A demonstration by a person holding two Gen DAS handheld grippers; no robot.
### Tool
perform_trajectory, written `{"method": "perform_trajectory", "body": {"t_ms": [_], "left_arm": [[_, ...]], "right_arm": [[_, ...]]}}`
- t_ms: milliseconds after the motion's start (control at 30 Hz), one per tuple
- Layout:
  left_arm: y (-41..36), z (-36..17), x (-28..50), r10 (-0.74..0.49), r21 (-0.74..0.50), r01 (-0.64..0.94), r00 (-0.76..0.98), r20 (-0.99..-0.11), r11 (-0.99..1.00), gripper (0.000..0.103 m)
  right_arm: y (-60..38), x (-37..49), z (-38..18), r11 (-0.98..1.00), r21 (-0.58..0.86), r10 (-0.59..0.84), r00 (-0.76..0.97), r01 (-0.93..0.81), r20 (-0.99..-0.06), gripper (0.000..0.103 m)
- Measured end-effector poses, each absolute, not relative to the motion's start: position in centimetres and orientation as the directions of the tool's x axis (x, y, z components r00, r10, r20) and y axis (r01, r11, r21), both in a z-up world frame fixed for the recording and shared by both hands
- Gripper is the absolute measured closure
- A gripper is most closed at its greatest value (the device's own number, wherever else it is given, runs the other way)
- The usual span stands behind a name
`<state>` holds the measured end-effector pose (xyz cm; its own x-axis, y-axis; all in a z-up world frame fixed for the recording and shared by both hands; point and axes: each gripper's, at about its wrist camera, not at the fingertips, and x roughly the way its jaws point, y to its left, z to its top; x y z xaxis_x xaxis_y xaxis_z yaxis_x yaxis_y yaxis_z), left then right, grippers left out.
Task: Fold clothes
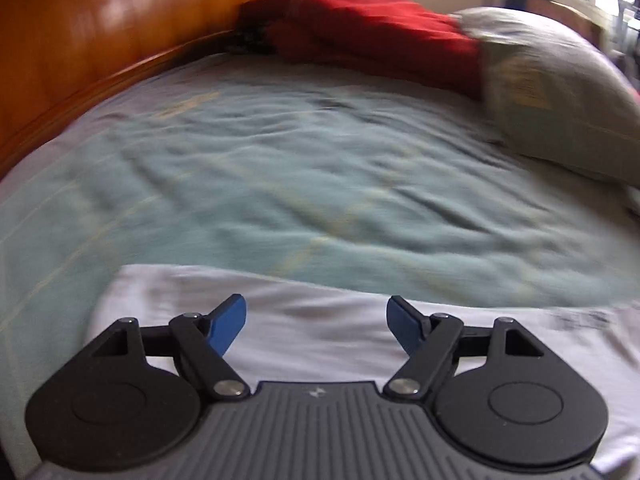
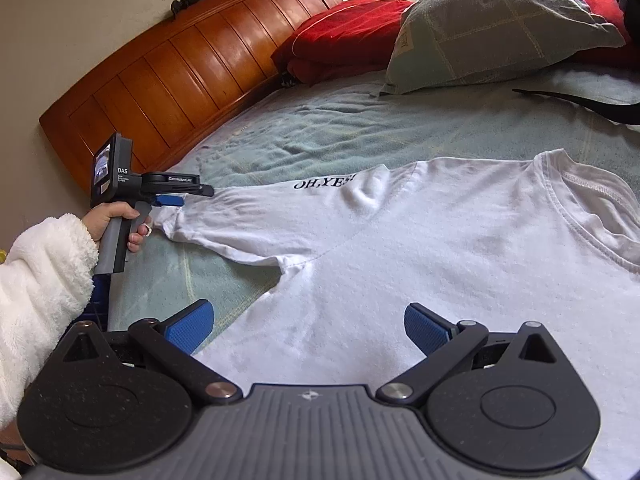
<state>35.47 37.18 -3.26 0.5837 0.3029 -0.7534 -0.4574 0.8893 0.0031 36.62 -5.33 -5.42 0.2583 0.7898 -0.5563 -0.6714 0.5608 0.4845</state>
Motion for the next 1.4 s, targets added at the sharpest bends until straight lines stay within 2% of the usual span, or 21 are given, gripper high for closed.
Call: {"method": "perform_trajectory", "body": {"t_ms": [67,200,300,367,500,700,1000,1133,1233,1300,1400], "left_arm": [[33.0,-2.7,37.0,0.184,-0.042,-0.336,0.611,-0.770,0.941,0.019],[24.5,-3.5,39.8,-0.002,-0.065,-0.086,0.588,-0.809,0.994,0.018],[20.3,-5.2,41.6,-0.028,-0.028,0.008,0.528,-0.849,1.000,0.018],[19.5,-6.7,42.6,-0.019,-0.020,0.002,0.503,-0.864,1.000,0.018],[20.5,-7.9,44.3,0.049,0.000,-0.090,0.543,-0.838,0.996,0.013],[21.5,-6.3,44.3,0.129,0.029,-0.181,0.571,-0.810,0.983,0.016],[19.4,-0.4,32.9,0.048,0.006,-0.068,0.641,-0.766,0.998,0.013],[17.6,-0.3,28.3,-0.018,-0.049,-0.028,0.671,-0.741,0.998,0.012],[16.0,-0.6,25.6,-0.043,-0.056,0.003,0.686,-0.726,0.998,0.011],[14.3,-0.7,24.5,-0.042,-0.034,0.025,0.715,-0.698,0.999,0.011],[11.9,-1.1,23.9,-0.088,-0.046,0.077,0.730,-0.678,0.996,0.011]], "right_arm": [[-5.5,36.6,-5.2,0.560,0.485,0.792,0.262,-0.671,-0.551,0.000],[-5.7,36.6,-4.8,0.564,0.479,0.791,0.273,-0.673,-0.547,0.000],[-6.0,36.6,-4.5,0.568,0.474,0.789,0.283,-0.673,-0.544,0.000],[-6.3,36.7,-4.5,0.571,0.479,0.791,0.291,-0.667,-0.539,0.000],[-6.6,37.2,-4.8,0.553,0.514,0.808,0.273,-0.655,-0.522,0.000],[-6.6,37.9,-6.0,0.585,0.510,0.786,0.285,-0.631,-0.549,0.000],[-6.2,37.8,-6.2,0.617,0.476,0.761,0.322,-0.627,-0.563,0.000],[-6.1,37.2,-4.9,0.612,0.475,0.769,0.334,-0.633,-0.546,0.000],[-7.3,36.3,-3.2,0.655,0.421,0.733,0.391,-0.628,-0.556,0.000],[-9.2,36.0,-2.0,0.683,0.359,0.701,0.436,-0.636,-0.564,0.002],[-12.5,36.9,-0.5,0.755,0.207,0.601,0.530,-0.622,-0.598,0.018]]}}
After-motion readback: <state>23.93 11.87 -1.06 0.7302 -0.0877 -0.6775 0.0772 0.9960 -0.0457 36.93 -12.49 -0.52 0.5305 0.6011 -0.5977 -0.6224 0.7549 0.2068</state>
